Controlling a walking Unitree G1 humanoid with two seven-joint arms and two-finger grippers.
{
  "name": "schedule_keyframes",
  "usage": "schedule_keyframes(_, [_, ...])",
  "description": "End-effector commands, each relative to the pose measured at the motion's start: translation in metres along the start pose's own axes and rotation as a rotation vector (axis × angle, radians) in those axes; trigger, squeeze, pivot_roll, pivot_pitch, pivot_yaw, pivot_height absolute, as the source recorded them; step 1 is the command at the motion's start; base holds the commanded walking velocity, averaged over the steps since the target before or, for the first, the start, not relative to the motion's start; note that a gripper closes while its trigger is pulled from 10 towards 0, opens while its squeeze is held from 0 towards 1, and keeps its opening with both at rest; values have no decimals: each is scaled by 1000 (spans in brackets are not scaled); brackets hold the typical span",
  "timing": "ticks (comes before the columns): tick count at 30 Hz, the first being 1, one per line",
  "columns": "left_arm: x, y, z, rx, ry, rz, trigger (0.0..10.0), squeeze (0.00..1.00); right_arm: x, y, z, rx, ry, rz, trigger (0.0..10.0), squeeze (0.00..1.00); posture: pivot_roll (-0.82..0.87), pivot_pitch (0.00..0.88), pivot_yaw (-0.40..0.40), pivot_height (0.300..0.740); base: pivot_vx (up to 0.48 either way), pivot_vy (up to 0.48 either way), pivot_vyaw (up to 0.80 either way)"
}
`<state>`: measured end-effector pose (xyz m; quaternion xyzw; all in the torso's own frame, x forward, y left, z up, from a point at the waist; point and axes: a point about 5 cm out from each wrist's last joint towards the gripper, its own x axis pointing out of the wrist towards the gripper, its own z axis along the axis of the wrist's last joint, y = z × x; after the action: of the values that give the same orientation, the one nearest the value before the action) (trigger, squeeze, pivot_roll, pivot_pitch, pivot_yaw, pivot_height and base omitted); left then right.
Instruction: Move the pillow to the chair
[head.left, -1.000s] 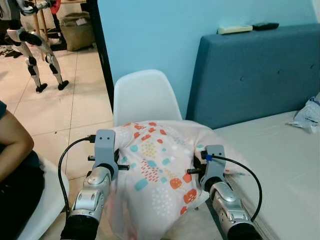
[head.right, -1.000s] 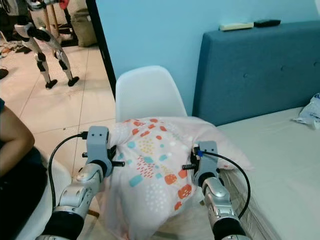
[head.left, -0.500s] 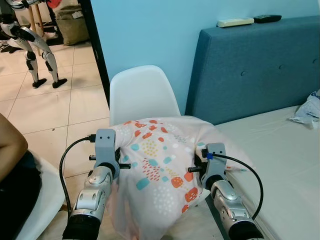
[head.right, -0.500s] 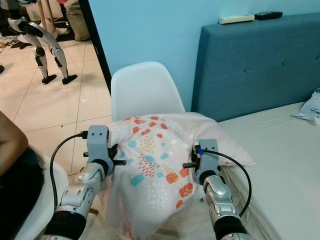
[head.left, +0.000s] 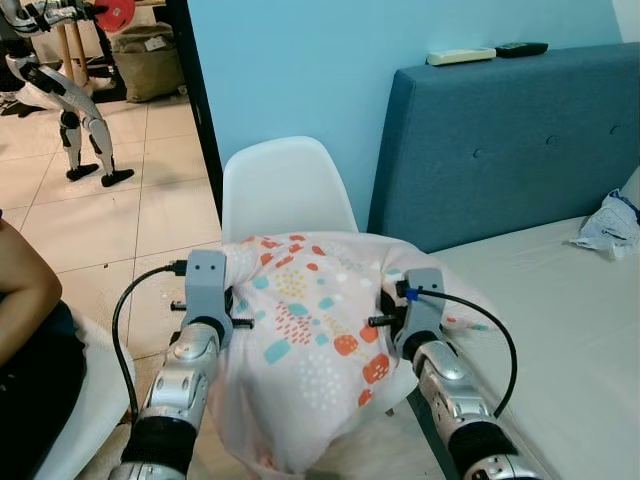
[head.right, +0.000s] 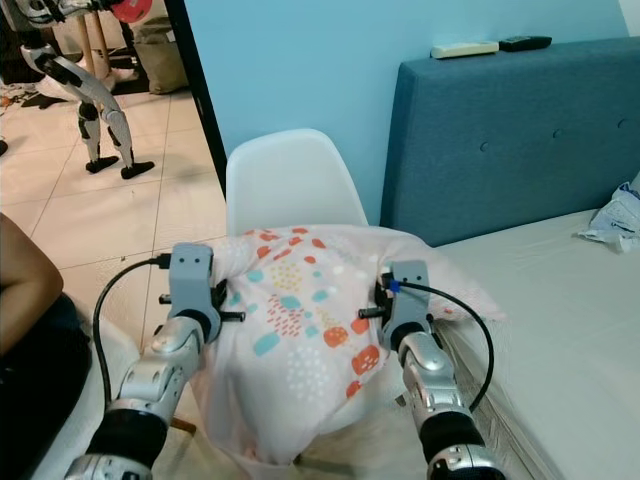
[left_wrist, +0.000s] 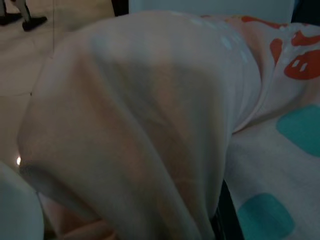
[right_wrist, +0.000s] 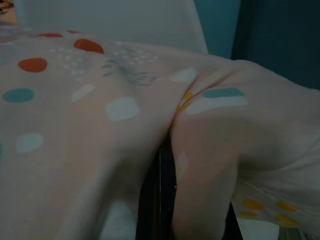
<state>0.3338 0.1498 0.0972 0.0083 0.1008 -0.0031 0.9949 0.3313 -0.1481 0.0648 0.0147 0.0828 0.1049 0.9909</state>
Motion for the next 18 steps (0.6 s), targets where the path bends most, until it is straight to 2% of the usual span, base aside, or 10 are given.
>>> schedule_keyframes(1, [2, 2, 7, 18, -38, 6, 10000, 0, 8, 12, 11, -32, -29, 50, 10000, 0, 15, 85, 24, 707, 0, 0, 0])
schedule_keyframes(6, [8, 8, 13, 64, -61, 21, 10000, 0, 14, 23, 18, -53, -40, 89, 10000, 0, 8, 90, 23, 687, 0, 0, 0])
schedule_keyframes(8, [12, 13, 19, 81, -79, 33, 10000, 0, 16, 28, 20, -96, -40, 120, 10000, 0, 6, 95, 18, 672, 0, 0, 0])
schedule_keyframes(11, [14, 15, 22, 87, -89, 38, 10000, 0, 17, 28, 22, -116, -41, 129, 10000, 0, 6, 96, 18, 662, 0, 0, 0])
schedule_keyframes(18, [23, 18, 35, 121, -121, 47, 10000, 0, 28, 23, 43, -195, -76, 114, 10000, 0, 3, 96, 16, 632, 0, 0, 0])
